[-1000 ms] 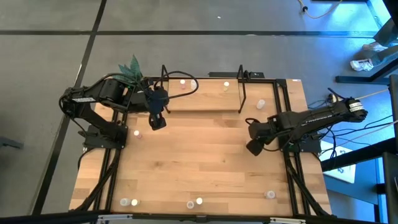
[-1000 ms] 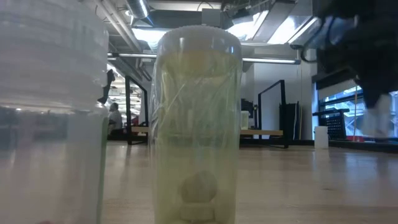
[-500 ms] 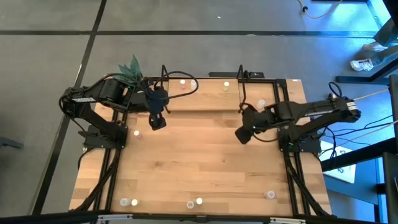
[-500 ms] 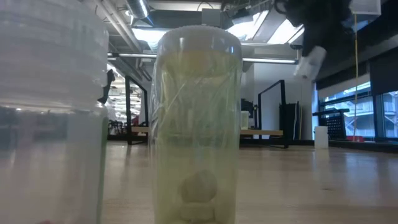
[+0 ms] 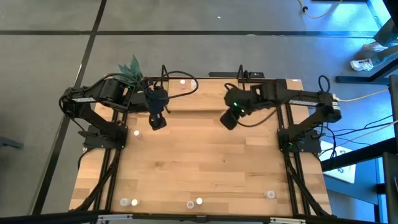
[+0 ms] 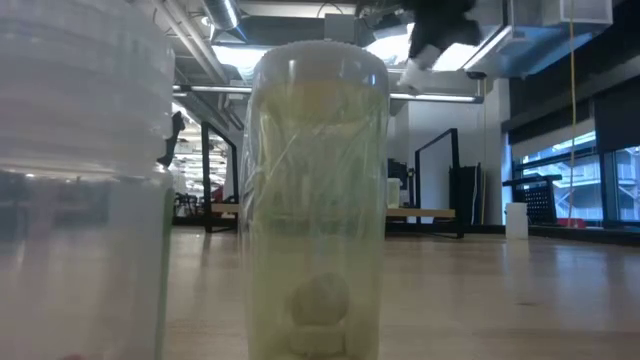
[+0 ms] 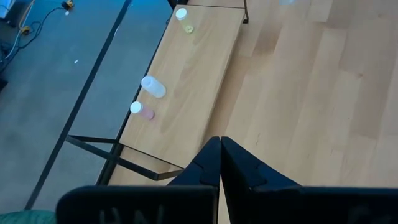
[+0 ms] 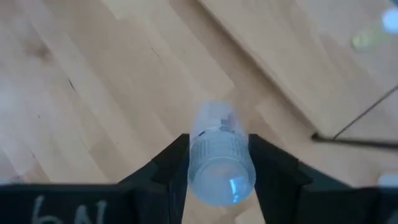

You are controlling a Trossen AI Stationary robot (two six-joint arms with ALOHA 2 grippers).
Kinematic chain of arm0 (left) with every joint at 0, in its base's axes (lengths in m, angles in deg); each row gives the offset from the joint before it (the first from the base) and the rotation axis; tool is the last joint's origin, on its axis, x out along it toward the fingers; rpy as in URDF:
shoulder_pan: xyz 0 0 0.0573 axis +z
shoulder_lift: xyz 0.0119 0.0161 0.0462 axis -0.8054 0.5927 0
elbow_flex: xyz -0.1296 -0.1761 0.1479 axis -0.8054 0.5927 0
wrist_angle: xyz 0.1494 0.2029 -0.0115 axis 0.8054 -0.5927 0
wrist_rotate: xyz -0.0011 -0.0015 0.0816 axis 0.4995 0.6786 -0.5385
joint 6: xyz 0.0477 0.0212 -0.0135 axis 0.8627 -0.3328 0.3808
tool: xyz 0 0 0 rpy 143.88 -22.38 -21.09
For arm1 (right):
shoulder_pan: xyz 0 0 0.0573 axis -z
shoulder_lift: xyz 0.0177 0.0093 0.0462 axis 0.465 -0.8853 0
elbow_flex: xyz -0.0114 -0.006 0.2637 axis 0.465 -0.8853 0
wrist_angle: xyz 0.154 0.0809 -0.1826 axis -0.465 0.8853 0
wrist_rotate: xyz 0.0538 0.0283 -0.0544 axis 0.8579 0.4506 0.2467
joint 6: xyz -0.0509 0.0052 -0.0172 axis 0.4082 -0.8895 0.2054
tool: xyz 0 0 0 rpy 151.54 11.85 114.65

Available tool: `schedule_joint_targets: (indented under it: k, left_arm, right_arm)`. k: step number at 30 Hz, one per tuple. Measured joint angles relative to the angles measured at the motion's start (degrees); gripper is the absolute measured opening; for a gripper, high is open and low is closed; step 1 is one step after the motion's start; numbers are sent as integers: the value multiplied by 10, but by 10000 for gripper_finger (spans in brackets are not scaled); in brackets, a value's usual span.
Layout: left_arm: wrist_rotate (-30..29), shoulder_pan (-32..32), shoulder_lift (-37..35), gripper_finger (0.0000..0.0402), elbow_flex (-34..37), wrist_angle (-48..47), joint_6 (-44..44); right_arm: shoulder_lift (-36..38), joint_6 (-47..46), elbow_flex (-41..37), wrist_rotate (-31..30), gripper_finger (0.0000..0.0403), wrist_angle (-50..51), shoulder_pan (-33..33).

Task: Pick and place medicine bottles onto shelf by color
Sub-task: Put the top transparent pill bottle on the shelf

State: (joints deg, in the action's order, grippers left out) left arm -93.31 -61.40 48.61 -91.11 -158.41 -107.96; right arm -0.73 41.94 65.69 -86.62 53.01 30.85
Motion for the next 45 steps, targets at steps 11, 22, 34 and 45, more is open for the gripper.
schedule_joint_targets:
  k: [11,22,34,45]
  left_arm:
    - [0,0,0,1,0,0,-22]
    - [0,2,0,2,0,3,-25]
    - [0,38,0,2,0,3,-24]
    - [0,56,0,1,0,2,-20]
  right_arm:
    - [-164,184,217,21,146,83,106]
    - [-301,292,329,20,146,105,188]
    - [-389,403,330,-5,146,65,243]
    - [-426,454,330,-5,146,22,260]
